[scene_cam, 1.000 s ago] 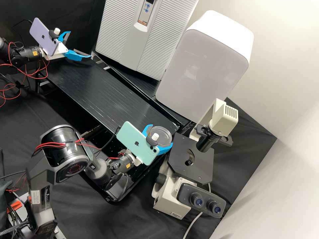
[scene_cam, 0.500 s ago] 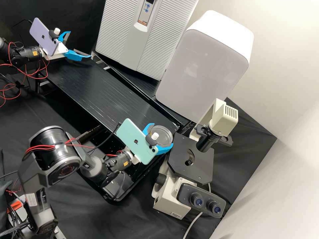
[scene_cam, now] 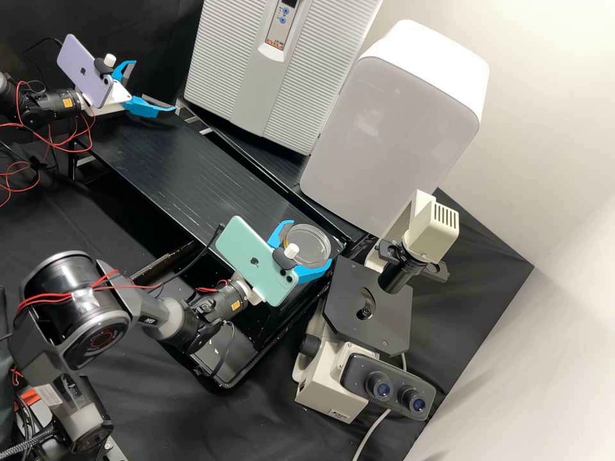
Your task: Place the petri dish on the microscope
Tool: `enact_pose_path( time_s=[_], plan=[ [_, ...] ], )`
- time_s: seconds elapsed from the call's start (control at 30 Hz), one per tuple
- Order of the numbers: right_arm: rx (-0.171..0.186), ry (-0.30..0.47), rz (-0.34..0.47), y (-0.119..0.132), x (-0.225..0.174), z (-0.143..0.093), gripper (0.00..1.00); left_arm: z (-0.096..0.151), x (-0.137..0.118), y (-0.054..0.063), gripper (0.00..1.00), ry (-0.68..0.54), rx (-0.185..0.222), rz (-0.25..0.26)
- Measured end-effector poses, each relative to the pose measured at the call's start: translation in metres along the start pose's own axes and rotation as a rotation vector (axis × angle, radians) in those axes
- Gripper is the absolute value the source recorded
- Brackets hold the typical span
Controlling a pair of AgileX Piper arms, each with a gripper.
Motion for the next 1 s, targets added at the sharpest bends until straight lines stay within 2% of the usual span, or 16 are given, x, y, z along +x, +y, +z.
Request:
enact_pose_path(
  time_s=[0.23,0.47,1.0],
  plan=[
    [-0.001,-0.038,0.023,0.007,0.000,0.009,0.00,0.000,0.000,0.000,1.00,0.000,0.000,0.000],
    [0.007,-0.108,0.042,0.012,0.003,0.029,0.00,0.000,0.000,0.000,1.00,0.000,0.000,0.000],
    [0.001,-0.117,0.067,0.015,0.011,0.049,0.00,0.000,0.000,0.000,1.00,0.000,0.000,0.000]
  ],
)
